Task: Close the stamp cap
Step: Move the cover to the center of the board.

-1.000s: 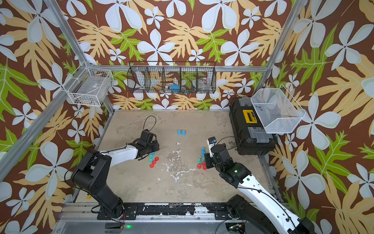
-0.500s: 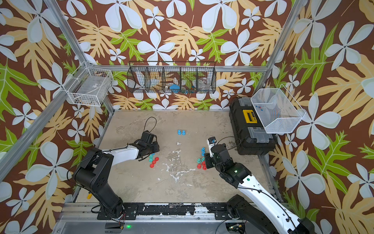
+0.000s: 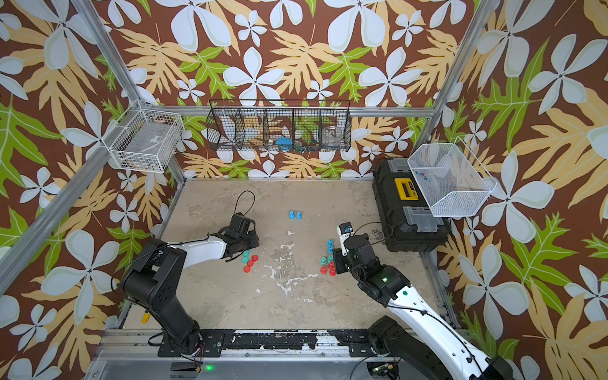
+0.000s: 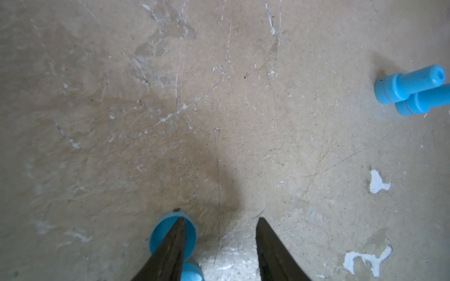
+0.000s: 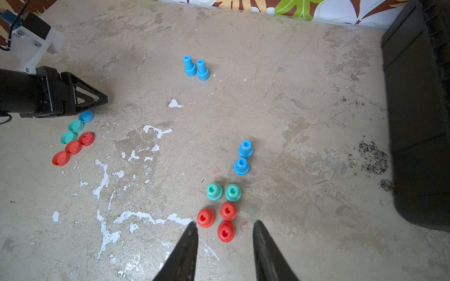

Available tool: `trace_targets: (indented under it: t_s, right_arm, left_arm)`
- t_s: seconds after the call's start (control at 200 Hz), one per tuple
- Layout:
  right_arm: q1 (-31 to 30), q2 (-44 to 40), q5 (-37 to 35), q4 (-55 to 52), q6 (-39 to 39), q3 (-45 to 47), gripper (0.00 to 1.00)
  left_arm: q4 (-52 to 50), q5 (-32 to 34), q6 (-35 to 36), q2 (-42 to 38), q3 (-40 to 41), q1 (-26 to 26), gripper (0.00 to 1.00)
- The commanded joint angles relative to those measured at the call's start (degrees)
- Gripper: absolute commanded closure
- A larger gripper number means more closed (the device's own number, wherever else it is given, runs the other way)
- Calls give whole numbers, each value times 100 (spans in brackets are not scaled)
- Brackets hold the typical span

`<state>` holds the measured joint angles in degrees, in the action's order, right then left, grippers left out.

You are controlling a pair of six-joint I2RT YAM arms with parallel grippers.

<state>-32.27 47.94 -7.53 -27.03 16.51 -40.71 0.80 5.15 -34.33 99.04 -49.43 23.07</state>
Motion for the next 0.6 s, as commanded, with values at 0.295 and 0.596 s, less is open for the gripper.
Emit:
trace_targets:
  t_s: [0.295,0.596]
  right_arm:
    - [-1,-87,-115,149,54,-3,62]
    - [-1,-147,-145,154,69,5,63]
  left_arm:
    - [-202,-189,84,220,-178,229,61]
    - [-468,-54,305,409,-455,503,79]
